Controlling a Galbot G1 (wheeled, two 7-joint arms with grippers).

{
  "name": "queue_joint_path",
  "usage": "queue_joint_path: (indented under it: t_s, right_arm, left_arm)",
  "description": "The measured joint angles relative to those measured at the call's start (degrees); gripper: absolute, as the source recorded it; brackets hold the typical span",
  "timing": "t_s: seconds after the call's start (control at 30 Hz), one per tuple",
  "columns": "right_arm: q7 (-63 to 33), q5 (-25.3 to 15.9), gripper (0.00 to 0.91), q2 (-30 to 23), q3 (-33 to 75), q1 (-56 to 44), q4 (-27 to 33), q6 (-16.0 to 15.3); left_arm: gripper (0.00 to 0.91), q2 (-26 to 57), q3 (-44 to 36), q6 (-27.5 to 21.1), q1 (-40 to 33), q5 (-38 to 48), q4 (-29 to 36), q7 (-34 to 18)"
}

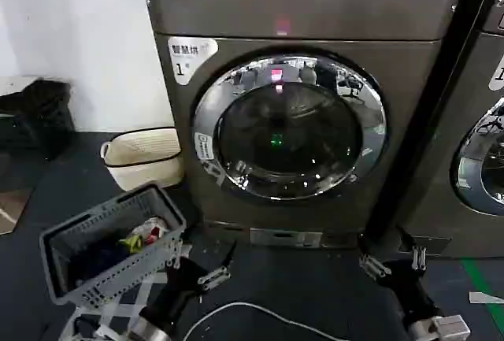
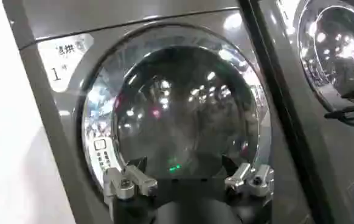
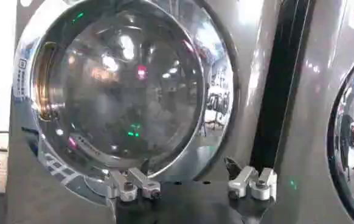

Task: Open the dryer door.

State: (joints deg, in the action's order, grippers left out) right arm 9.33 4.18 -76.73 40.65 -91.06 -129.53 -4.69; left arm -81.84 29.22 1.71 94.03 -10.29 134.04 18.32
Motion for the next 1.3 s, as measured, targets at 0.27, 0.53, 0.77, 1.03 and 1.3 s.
queue_joint_path:
  t_s: [0.27, 0.53, 0.77, 1.03, 1.3]
  right_arm:
    - [-0.86, 3.55, 0.907, 4.28, -2.02, 3.6, 3.33, 1.87]
    - [-1.46, 8.54, 0.907, 10.42, -4.85, 10.1, 6.06, 0.81]
    - [-2.76, 10.89, 0.907, 14.04, -8.9, 16.33, 8.61, -0.06]
    - [-1.23, 11.97, 0.907, 15.84, -13.74, 22.19, 12.15, 0.9]
    - [0.43, 13.94, 0.907, 16.17, -18.69, 28.64, 16.38, 2.36]
  left_arm:
    - [0.907, 0.27, -0.1, -0.27, 0.37, -0.06, 0.24, 0.0]
    - [0.907, 0.21, 0.1, -0.1, 1.46, -0.44, 0.99, 0.13]
    - [0.907, -0.38, -0.21, 0.0, 2.28, -0.45, 2.29, 0.27]
    - [0.907, -0.57, 0.09, 0.78, 3.98, -0.6, 2.89, 0.2]
    - [0.907, -1.11, 0.32, 2.05, 4.94, -0.58, 3.55, 0.21]
